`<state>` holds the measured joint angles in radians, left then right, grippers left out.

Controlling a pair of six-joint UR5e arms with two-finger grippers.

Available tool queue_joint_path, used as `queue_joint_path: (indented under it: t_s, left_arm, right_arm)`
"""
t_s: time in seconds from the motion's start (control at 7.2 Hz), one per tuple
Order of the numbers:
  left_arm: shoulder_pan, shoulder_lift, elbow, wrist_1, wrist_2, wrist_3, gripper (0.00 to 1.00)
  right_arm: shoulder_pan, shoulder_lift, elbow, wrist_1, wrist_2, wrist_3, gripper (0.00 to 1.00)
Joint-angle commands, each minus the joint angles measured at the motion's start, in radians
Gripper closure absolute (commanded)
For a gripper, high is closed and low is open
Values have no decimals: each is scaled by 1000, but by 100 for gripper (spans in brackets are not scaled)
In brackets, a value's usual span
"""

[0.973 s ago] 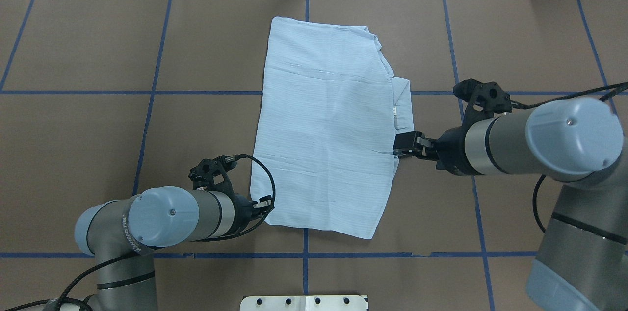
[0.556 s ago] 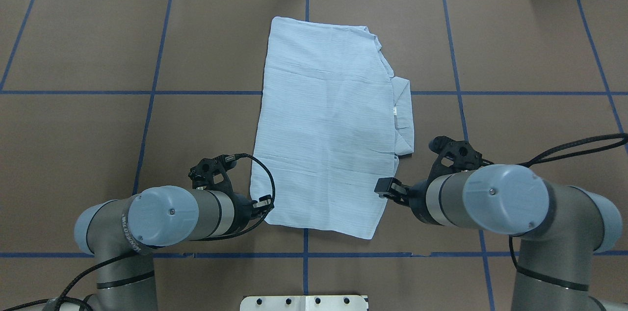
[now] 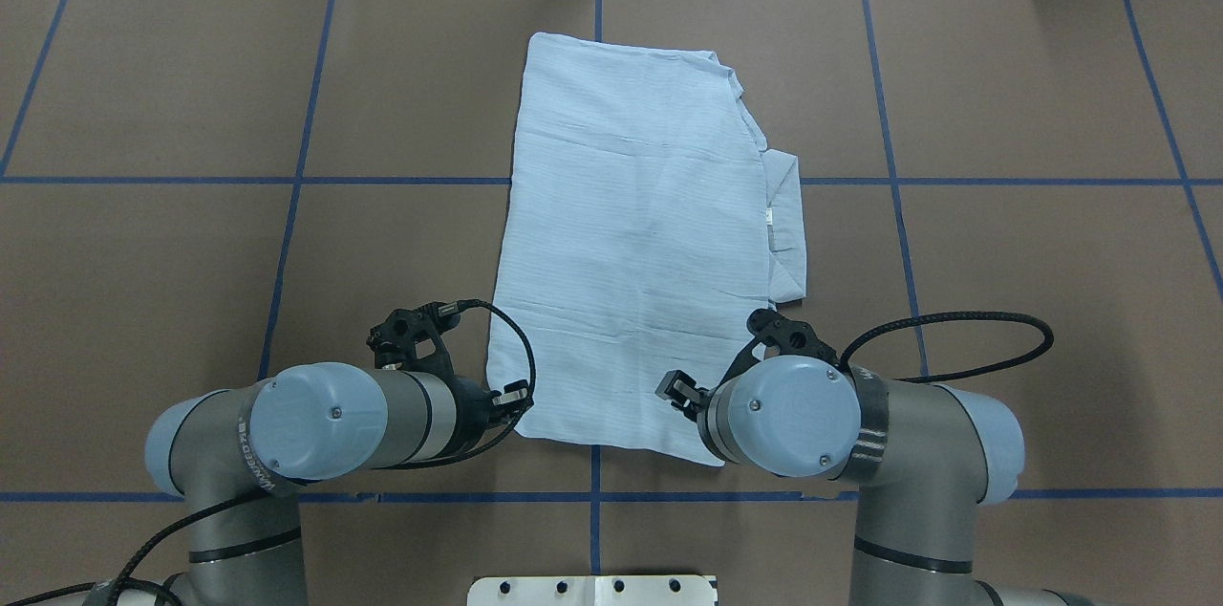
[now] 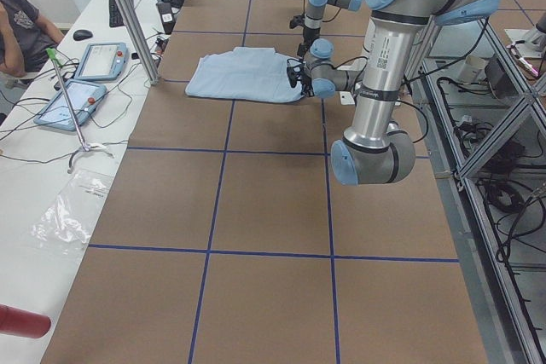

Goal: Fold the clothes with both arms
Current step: 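Lower both grippers onto the near edge of the folded shirt and pinch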

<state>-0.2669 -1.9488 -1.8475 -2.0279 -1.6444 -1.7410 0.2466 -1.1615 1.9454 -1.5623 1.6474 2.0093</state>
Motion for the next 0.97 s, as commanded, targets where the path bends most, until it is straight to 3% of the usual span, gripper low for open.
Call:
queue_joint_path:
  t_s: [0.0, 0.83]
  left_arm:
    - [2, -1, 2, 0, 0, 0, 100]
    - [5, -2, 2, 0, 2, 0, 100]
  right_arm:
    - [-10, 14, -10, 2, 0, 64, 0]
    - [-40, 11, -34, 4, -1, 68, 0]
